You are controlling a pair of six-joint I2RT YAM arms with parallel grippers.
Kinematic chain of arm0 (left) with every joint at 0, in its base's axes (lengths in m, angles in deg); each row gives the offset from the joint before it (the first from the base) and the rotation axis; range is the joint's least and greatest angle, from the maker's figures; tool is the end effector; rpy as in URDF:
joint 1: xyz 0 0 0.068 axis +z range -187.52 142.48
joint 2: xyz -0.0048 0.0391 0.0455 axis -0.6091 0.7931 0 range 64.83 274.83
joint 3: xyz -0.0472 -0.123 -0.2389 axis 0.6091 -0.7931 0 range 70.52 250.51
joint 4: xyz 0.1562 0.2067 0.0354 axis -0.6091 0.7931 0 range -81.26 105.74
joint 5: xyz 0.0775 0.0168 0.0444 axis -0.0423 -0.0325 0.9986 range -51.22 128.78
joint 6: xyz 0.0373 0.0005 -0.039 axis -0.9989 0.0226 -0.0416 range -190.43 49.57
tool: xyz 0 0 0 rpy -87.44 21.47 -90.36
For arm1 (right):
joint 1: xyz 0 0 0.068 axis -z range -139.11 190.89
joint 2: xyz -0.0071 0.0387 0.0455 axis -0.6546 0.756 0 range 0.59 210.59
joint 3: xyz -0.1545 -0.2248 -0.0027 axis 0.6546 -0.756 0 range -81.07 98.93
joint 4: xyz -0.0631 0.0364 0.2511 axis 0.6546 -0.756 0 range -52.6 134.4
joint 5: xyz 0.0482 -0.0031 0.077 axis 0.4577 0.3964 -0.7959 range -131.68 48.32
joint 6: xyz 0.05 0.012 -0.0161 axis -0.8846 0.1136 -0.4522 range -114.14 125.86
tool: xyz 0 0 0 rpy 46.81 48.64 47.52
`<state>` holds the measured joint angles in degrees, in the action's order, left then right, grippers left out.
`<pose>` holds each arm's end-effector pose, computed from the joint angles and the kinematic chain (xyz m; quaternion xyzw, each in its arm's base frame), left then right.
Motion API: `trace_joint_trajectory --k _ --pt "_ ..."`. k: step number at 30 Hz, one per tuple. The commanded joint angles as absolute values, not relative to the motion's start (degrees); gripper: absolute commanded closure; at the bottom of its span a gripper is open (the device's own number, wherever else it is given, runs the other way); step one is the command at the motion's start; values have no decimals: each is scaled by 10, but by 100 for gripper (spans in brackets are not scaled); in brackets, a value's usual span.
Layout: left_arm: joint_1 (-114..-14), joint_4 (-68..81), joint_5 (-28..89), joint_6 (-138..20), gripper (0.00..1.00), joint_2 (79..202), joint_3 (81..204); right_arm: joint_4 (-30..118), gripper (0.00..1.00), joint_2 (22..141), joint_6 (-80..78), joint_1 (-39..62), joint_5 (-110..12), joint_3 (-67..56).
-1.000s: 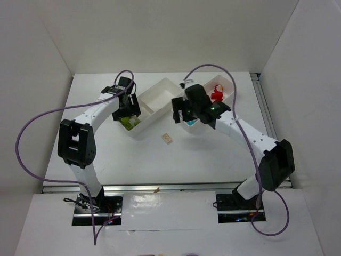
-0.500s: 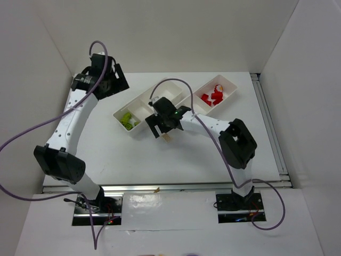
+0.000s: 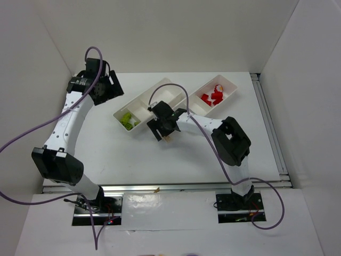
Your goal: Sort the legos into containers by color
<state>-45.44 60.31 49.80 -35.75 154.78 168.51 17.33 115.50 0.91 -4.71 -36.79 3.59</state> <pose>0.3308 -0.0391 0.3961 -0.2485 0.8810 -0.0604 0.3980 0.3045 0.3066 0.1892 -0.3217 0.9032 0.0831 0.2717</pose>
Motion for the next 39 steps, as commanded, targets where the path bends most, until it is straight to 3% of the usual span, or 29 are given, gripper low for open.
trace_joint_trajectory --k 1,4,6,10,18,26,39 --pt "-446 599 487 -367 11 1535 1684 189 22 1163 11 -44 -379 26" --pt "-446 599 482 -367 11 1535 1684 189 24 1163 6 -44 -379 14" --pt "-446 599 482 -367 11 1535 1684 189 33 1163 1 -44 -379 7" --pt "-446 594 477 -372 11 1535 1684 184 36 1158 1 -44 -368 7" --pt "-440 594 477 -372 11 1535 1684 149 68 1146 1 -50 -345 38" --pt "-435 588 471 -377 11 1535 1690 122 71 1086 1 -55 -307 148" --pt "-418 593 471 -383 11 1493 1685 136 71 1265 20 -55 -280 427"
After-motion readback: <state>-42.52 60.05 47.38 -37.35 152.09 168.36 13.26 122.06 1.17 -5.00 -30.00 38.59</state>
